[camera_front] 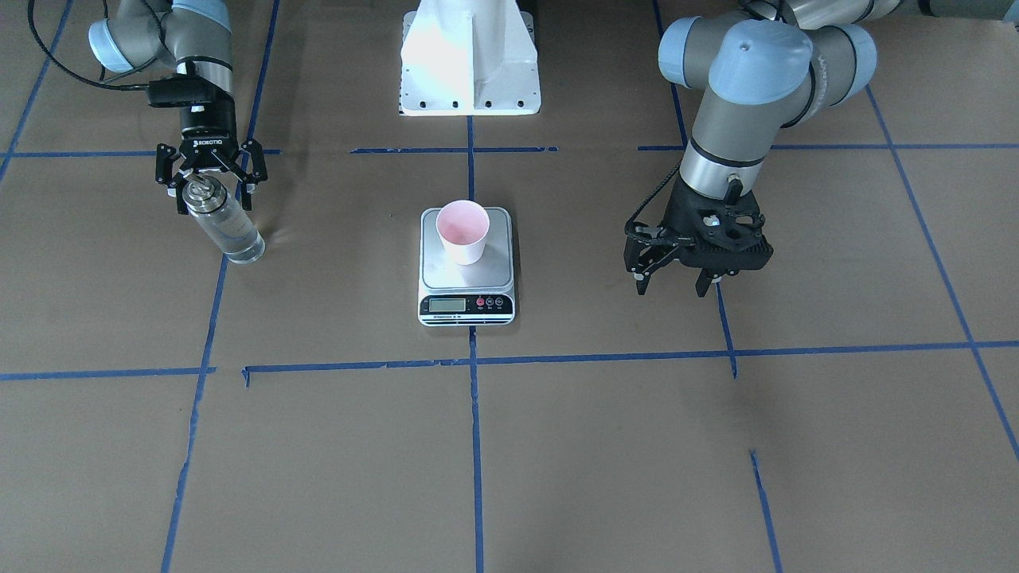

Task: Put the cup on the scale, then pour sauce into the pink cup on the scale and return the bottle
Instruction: 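Lift the sauce bottle with the right gripper and carry it toward the scale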

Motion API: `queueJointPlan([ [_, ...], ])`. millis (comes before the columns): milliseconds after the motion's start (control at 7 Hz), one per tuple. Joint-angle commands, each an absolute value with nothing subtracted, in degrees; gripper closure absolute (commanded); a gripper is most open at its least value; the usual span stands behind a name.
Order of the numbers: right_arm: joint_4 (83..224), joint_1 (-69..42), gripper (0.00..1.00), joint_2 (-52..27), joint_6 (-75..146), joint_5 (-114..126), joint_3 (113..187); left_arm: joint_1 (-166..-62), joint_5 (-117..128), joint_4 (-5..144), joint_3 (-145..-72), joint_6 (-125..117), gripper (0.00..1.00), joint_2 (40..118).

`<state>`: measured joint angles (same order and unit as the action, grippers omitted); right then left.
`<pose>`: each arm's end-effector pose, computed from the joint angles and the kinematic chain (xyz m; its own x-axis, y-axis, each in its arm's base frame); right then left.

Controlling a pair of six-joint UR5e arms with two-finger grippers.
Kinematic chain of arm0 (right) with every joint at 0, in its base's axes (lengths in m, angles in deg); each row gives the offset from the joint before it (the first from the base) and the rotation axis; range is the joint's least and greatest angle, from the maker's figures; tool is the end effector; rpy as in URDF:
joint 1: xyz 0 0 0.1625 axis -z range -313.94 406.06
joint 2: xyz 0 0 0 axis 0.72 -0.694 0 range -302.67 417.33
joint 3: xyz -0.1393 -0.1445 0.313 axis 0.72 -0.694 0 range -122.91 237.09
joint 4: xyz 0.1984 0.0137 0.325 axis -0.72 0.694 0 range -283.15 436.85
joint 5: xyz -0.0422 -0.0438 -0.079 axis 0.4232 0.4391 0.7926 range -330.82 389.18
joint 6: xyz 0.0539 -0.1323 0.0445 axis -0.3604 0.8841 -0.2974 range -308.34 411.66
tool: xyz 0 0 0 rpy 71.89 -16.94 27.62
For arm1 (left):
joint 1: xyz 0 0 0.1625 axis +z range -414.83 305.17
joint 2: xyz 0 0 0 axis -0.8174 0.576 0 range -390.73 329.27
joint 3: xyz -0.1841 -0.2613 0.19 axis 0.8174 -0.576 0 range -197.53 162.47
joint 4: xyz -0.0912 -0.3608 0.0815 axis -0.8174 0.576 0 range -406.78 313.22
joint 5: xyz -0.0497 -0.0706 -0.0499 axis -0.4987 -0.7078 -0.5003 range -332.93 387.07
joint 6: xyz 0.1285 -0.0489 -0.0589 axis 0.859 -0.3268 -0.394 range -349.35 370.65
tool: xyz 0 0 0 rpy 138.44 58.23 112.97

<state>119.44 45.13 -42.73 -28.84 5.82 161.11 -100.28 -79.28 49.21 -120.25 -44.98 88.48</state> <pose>-0.3954 -0.2771 0.4631 0.7351 -0.0536 0.6758 -0.6104 0.3813 0.6942 0.3701 -0.5061 0.2708 0.6914 0.0699 -0.7191 0.1780 0.9481 0.2633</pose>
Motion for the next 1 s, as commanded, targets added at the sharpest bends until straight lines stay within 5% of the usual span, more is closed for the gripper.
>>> queueJointPlan([
  [0, 119.3, 44.6, 0.01, -38.5, -27.4, 5.7, 158.4, -100.4, -79.2, 49.2, -120.4, -45.0, 0.18, 88.3],
  [857, 103.7, 39.6, 0.01, -36.5, -14.4, 1.9, 152.9, -100.4, -79.2, 48.9, -120.7, -46.0, 0.17, 88.6],
])
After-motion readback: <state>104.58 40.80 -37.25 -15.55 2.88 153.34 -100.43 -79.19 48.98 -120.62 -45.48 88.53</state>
